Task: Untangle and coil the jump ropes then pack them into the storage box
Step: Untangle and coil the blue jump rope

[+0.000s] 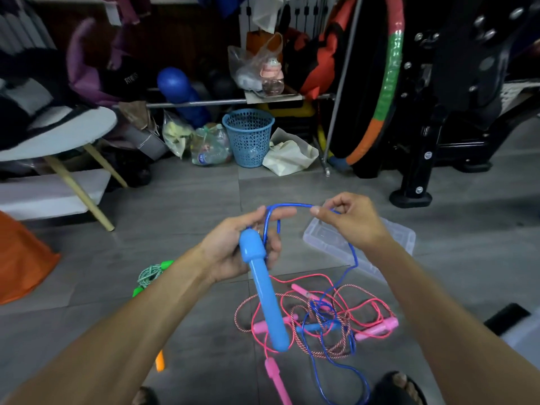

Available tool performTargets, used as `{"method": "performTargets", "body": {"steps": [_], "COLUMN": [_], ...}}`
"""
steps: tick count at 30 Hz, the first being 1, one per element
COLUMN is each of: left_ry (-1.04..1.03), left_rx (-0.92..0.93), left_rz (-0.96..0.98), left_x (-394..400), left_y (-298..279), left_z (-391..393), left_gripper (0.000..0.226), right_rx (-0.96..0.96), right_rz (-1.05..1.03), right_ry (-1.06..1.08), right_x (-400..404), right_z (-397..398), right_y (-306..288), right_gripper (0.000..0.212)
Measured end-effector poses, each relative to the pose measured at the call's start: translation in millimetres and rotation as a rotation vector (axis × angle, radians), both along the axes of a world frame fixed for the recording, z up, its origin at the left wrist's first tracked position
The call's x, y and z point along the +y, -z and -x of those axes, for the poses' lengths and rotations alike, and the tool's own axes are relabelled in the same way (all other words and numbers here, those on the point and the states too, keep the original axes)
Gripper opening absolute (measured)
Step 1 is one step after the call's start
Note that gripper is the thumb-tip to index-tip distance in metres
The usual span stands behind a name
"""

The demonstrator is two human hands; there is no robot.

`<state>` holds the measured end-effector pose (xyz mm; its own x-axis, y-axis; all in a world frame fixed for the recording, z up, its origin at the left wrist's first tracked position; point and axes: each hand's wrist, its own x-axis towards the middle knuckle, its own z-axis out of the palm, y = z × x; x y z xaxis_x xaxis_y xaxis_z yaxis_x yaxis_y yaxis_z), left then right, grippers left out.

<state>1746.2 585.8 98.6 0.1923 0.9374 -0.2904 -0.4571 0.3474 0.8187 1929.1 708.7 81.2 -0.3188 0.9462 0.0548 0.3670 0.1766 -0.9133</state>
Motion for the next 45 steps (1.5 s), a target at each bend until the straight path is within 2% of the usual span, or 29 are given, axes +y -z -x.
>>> {"method": "performTargets", "body": {"steps": [2, 6, 8, 11, 12, 15, 17, 19, 21, 23, 24, 26, 28, 30, 31, 32, 35, 37, 39, 42, 45], "left_ry": [-0.121, -0.307, -0.377, -0.459, -0.472, -0.489, -0.477, -0.453, -0.406, -0.333, -0.283, -0.165, -0.04, 0.074, 0.123, 0.159, 0.23, 0.267, 0.305, 0.276, 0.05], "left_rx": [-0.071, -0.252, -0.3, -0.277, -0.26, -0.215, -0.175, -0.121, 0.072, 0.439, 0.607, 0.83, 1.036, 1.164, 1.138, 1.073, 0.808, 0.657, 0.563, 0.383, 0.126], "left_rz": [-0.022, -0.035, -0.041, -0.051, -0.063, -0.089, -0.117, -0.147, -0.152, -0.147, -0.149, -0.148, -0.158, -0.177, -0.171, -0.153, -0.144, -0.164, -0.154, -0.159, -0.171], "left_x": [1, 0, -1, 1, 2, 3, 4, 4, 7, 10, 11, 11, 7, 4, 2, 0, -3, -5, -7, -10, -9], "left_y": [-2, -5, -7, -6, -5, -5, -6, -5, 0, 9, 14, 21, 24, 23, 19, 15, 7, 5, 4, 0, -7], "left_z": [8, 24, 27, 28, 28, 27, 24, 19, 17, 15, 15, 14, 14, 15, 13, 10, 0, -4, -4, 4, 10], "left_gripper": [0.045, 0.045, 0.039, 0.029, 0.031, 0.037, 0.032, 0.031, 0.033, 0.048, 0.06, 0.076, 0.072, 0.052, 0.036, 0.029, 0.046, 0.038, 0.039, 0.038, 0.037], "right_rx": [-0.011, -0.026, 0.045, 0.139, 0.066, -0.388, -0.515, -0.506, -0.371, -0.201, -0.159, -0.144, -0.109, -0.09, -0.105, -0.12, -0.088, -0.069, -0.051, -0.062, -0.046], "right_rz": [0.128, 0.298, 0.322, 0.268, 0.187, -0.183, -0.22, -0.159, -0.054, 0.049, 0.069, 0.073, 0.085, 0.043, -0.01, -0.067, -0.199, -0.267, -0.283, -0.21, 0.048], "right_ry": [-0.062, -0.034, -0.044, -0.133, -0.18, -0.348, -0.489, -0.619, -0.707, -0.746, -0.74, -0.654, -0.495, -0.4, -0.379, -0.357, -0.293, -0.226, -0.15, -0.093, -0.195], "right_x": [2, 8, 6, -3, -6, -18, -32, -46, -57, -64, -64, -59, -51, -44, -43, -42, -39, -38, -37, -32, -24], "right_z": [-2, -11, -11, -5, -2, 7, 13, 20, 26, 28, 26, 23, 19, 15, 13, 12, 13, 15, 17, 17, 12], "right_y": [4, 19, 21, 15, 12, 6, -2, -6, -10, -17, -20, -24, -24, -22, -22, -22, -23, -21, -20, -17, -13], "right_gripper": [0.021, 0.027, 0.018, 0.013, 0.013, 0.02, 0.022, 0.021, 0.018, 0.007, 0.013, 0.032, 0.033, 0.033, 0.029, 0.024, 0.013, 0.013, 0.016, 0.037, 0.04]}}
